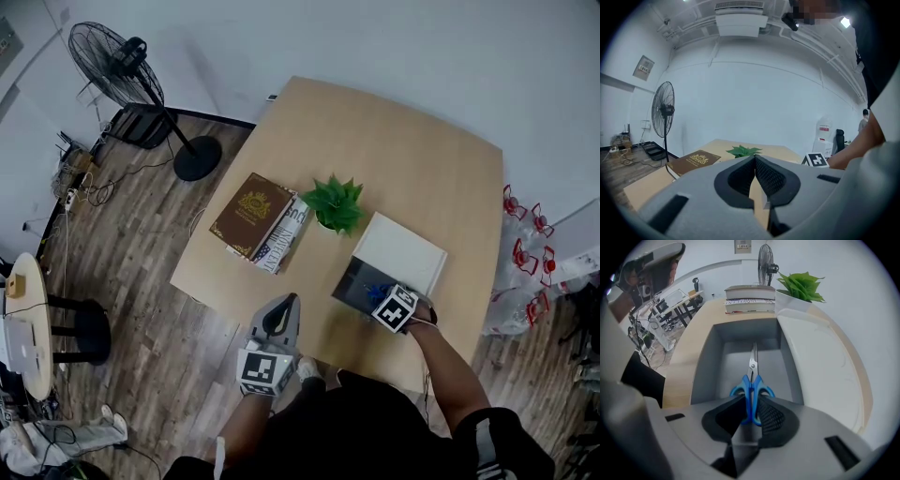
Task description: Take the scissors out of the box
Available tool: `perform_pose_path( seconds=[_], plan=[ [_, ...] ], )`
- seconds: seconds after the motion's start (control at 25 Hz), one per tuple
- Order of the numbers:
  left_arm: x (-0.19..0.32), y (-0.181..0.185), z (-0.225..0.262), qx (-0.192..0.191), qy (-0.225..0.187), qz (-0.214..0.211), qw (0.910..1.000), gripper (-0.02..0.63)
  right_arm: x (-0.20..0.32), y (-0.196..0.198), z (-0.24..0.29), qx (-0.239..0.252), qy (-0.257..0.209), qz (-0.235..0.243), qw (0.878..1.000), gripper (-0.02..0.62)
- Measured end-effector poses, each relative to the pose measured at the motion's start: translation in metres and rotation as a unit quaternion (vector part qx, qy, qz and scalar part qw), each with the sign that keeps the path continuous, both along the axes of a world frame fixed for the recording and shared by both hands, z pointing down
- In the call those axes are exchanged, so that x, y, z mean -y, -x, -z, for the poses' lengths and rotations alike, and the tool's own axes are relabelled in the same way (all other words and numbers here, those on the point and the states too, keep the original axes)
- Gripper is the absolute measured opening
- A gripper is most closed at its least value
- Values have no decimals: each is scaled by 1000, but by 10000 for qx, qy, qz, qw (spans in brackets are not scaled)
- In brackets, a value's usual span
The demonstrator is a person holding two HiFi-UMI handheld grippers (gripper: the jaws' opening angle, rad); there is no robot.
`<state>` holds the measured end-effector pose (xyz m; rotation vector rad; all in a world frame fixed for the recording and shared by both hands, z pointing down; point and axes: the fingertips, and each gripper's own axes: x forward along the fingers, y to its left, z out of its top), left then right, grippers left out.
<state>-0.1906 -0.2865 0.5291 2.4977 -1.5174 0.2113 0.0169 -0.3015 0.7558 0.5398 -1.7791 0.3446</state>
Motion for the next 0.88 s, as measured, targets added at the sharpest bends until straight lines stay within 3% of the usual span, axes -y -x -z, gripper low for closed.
perform_pose_path(
  seconds=[0.24,0.52,0.72,0.88],
  plan=[
    [-7,3,1,42,-16,21,10000,5,-6,1,6,74,-291,-54,9995,77],
    [-14,3,3,11,2,41,10000,5,-6,5,46,405,-991,-231,9940,77],
    [-12,-9,12,-55,-123,-49,9999,5,-4,11,90,840,-1706,-423,9808,77],
    [-13,-15,14,-86,-125,-108,9998,5,-2,21,135,1477,-2298,-685,9595,77]
  ],
)
